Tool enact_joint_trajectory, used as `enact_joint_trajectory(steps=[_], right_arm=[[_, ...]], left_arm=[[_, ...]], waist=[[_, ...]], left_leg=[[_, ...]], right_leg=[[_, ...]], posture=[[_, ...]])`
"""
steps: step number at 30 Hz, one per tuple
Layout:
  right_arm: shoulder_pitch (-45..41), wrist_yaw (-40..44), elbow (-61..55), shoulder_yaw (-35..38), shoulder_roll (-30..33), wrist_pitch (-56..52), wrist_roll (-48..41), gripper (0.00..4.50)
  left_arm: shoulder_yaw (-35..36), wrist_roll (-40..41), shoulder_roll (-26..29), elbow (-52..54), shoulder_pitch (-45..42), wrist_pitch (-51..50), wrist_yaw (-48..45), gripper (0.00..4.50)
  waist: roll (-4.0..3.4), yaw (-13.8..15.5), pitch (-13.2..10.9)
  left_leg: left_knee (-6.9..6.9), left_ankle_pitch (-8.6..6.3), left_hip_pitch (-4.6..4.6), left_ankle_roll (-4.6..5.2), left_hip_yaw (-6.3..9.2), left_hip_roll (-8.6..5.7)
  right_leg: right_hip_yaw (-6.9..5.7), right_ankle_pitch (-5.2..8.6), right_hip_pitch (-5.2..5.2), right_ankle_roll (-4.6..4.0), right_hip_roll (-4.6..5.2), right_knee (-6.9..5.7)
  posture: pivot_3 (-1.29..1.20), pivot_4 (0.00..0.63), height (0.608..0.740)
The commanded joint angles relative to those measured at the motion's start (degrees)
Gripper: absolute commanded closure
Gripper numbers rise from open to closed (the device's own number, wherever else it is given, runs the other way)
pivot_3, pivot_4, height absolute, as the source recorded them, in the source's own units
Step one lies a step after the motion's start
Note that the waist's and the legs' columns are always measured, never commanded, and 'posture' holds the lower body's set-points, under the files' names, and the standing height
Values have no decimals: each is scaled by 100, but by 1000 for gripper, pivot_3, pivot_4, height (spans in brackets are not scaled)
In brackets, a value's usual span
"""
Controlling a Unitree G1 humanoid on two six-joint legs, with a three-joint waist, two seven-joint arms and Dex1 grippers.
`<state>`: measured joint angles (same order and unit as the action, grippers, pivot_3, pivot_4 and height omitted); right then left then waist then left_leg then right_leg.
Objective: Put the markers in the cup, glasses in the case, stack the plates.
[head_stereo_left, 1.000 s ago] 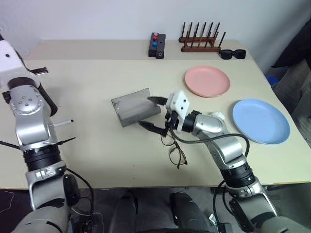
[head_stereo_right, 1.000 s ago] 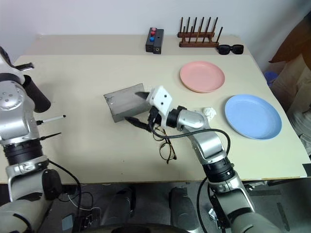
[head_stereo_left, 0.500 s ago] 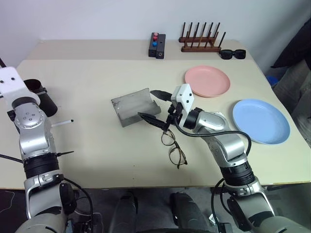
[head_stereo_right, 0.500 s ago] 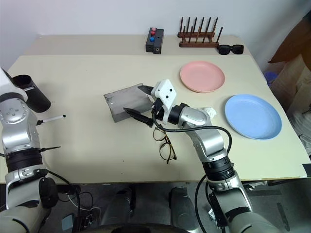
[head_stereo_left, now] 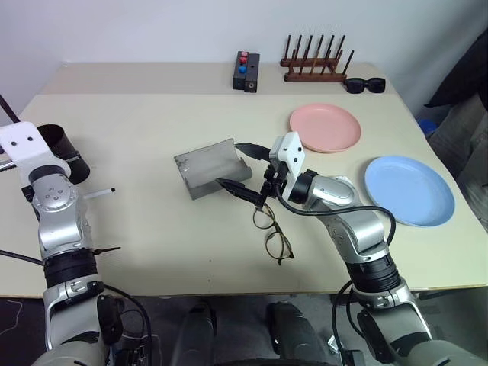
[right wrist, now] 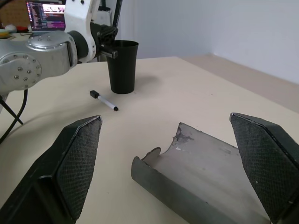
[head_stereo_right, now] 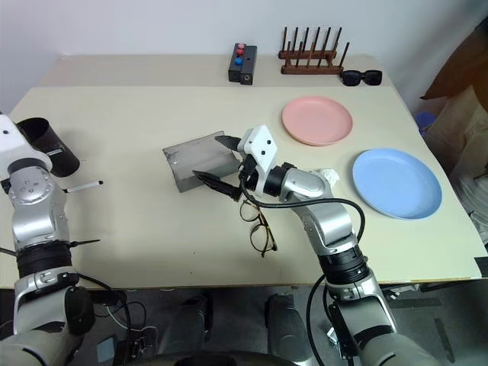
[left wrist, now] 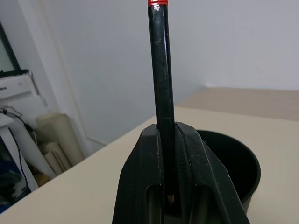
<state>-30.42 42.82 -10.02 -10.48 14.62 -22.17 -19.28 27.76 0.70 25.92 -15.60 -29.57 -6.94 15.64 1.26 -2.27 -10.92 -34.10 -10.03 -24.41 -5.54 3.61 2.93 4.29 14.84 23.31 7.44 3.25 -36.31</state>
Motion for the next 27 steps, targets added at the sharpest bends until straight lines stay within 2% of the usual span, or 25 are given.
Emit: enact_joint_trajectory(steps=[1,9,12,16,27], right_arm=[[-36,14,-269,22,0,52,-74,0],[-4,14,-291,13,1,54,-68,0],[-13,18,-273,12,-5,66,-66,0],[-20,21,-262,8,-9,77,-63,0],[-26,29,-245,0,-25,100,-59,0]], left_arm=[[-11,-7,38,188,0,73,56,4447],[-13,92,-24,202,-9,72,-1,4447],[-17,82,-30,204,-19,56,48,3296],[-29,60,-20,204,-19,35,97,1247],[0,229,19,484,-138,273,-8,1247]], waist=[[0,0,0],[0,1,0],[0,-1,0],[0,-2,0],[0,0,0]], left_leg=[[0,0,0,0,0,0],[0,0,0,0,0,0],[0,0,0,0,0,0],[0,0,0,0,0,0],[0,0,0,0,0,0]], right_leg=[[0,0,0,0,0,0],[0,0,0,0,0,0],[0,0,0,0,0,0],[0,0,0,0,0,0],[0,0,0,0,0,0]], posture=[[0,150,740],[0,150,740],[0,150,740],[0,150,740],[0,150,740]])
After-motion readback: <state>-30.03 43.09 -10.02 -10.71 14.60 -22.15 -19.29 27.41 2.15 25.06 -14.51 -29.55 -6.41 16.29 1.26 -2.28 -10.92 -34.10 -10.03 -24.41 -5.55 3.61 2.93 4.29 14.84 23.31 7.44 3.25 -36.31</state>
